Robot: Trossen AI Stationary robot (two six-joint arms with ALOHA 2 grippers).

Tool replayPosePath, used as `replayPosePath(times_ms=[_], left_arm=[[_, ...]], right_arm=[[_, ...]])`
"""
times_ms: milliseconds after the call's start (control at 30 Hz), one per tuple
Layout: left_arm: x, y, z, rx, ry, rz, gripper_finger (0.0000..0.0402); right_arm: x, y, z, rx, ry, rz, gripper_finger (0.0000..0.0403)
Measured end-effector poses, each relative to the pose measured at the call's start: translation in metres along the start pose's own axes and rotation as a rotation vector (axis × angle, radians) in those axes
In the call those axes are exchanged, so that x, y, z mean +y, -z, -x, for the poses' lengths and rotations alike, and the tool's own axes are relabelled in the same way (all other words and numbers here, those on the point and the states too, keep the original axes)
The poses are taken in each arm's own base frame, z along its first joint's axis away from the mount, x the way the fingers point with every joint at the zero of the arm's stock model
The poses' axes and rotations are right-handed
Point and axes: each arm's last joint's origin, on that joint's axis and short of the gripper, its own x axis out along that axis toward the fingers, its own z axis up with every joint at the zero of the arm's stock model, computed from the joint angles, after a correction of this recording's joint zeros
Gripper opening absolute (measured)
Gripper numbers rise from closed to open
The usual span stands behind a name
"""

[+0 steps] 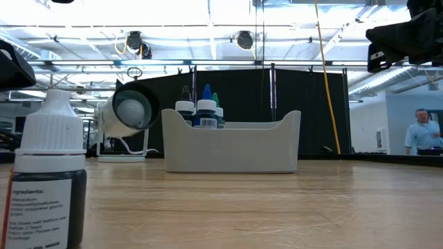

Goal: Pick & Place food coloring
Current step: Put the small blue food coloring bottle into the gray bin

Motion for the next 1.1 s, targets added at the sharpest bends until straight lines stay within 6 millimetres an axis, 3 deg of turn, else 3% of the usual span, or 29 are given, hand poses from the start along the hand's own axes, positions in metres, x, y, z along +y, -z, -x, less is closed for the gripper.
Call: replayPosePath(times_ms=[633, 1100], left_arm=[[0.0022, -0.0030, -0.0006, 0.034, 0.013, -0.008, 0.0074], [-0.0012, 0.0032, 0.0008, 0.087, 0.044, -0.047, 0.0073]], right_arm=[[0.0000, 0.0000, 0.0000, 0.000, 0.000, 0.000, 0.0000], [0.0000, 0.0000, 0.0000, 0.000, 0.000, 0.004, 0.0000]])
